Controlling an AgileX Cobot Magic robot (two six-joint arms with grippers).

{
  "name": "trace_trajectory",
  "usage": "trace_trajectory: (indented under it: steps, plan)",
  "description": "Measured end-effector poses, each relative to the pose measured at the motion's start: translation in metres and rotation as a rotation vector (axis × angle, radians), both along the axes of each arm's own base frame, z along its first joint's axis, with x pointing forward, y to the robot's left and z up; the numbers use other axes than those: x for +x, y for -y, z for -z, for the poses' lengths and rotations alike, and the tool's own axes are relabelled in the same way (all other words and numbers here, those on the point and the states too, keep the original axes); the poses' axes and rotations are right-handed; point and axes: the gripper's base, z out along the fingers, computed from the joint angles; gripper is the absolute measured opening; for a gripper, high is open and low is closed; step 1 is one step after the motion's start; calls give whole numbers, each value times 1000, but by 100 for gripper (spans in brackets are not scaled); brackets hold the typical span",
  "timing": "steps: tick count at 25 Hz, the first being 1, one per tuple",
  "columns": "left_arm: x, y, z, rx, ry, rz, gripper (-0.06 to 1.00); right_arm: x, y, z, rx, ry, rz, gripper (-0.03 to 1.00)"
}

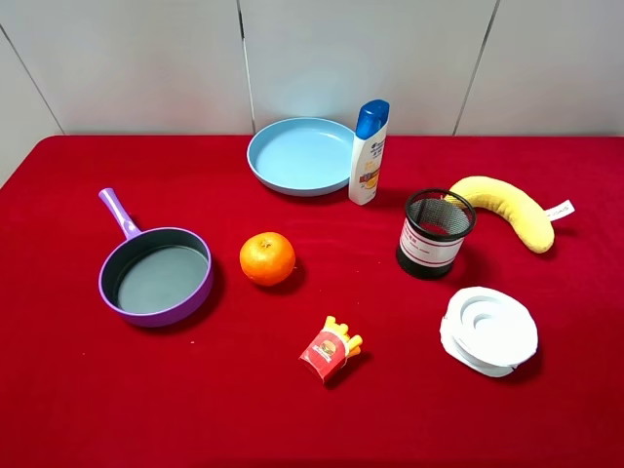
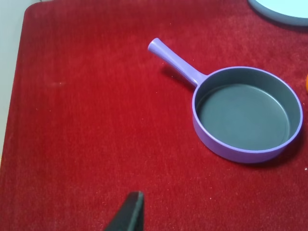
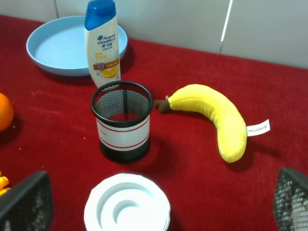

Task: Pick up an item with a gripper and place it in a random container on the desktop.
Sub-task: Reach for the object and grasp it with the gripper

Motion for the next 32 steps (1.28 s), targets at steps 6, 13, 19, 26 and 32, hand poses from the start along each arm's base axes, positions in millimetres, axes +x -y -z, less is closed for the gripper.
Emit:
trace_trajectory:
  steps: [6,13,19,26,32]
  plan:
    - [0,0,0,0,0,0,99,0,0,0,0,0,0,69]
    - [0,0,0,0,0,0,99,0,0,0,0,0,0,69]
    - [0,0,0,0,0,0,99,0,0,0,0,0,0,69]
    - [0,0,0,0,0,0,99,0,0,0,0,0,0,69]
    - [0,0,0,0,0,0,99,0,0,0,0,0,0,69]
